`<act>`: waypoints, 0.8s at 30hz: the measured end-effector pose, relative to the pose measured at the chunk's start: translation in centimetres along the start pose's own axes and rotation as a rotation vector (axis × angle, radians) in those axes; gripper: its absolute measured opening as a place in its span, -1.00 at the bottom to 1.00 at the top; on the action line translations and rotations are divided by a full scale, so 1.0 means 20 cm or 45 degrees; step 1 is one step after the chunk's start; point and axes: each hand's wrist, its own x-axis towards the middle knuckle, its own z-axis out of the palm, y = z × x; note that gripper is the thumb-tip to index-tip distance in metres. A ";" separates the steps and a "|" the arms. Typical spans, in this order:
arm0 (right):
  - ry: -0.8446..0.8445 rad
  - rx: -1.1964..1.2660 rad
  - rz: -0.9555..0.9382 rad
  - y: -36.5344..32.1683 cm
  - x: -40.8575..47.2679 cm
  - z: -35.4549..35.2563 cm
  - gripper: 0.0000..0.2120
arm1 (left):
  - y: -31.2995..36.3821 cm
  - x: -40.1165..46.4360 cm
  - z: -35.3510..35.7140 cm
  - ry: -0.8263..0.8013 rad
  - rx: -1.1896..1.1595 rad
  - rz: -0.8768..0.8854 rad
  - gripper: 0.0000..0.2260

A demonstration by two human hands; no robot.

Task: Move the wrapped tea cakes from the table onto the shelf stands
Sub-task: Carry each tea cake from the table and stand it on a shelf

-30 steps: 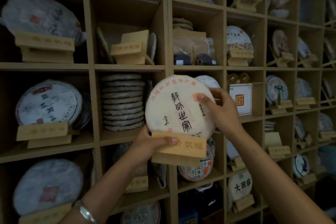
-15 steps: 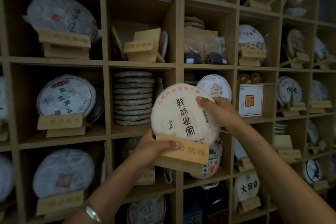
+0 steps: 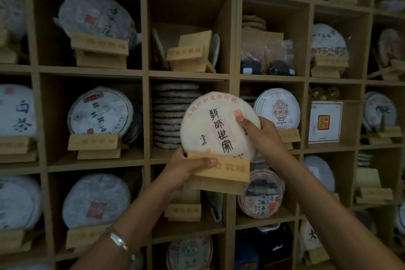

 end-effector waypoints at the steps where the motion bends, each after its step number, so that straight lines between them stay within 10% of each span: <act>1: -0.002 -0.024 -0.013 -0.01 0.02 0.01 -0.69 | 0.00 0.01 -0.01 -0.001 -0.008 0.008 -0.35; 19: -0.069 0.140 -0.010 0.14 0.39 0.17 -0.76 | -0.02 0.49 -0.13 -0.019 -0.092 0.070 -0.37; 24: -0.101 -0.185 0.086 0.27 0.40 0.17 -0.51 | -0.02 0.60 -0.23 0.032 -0.101 0.068 -0.34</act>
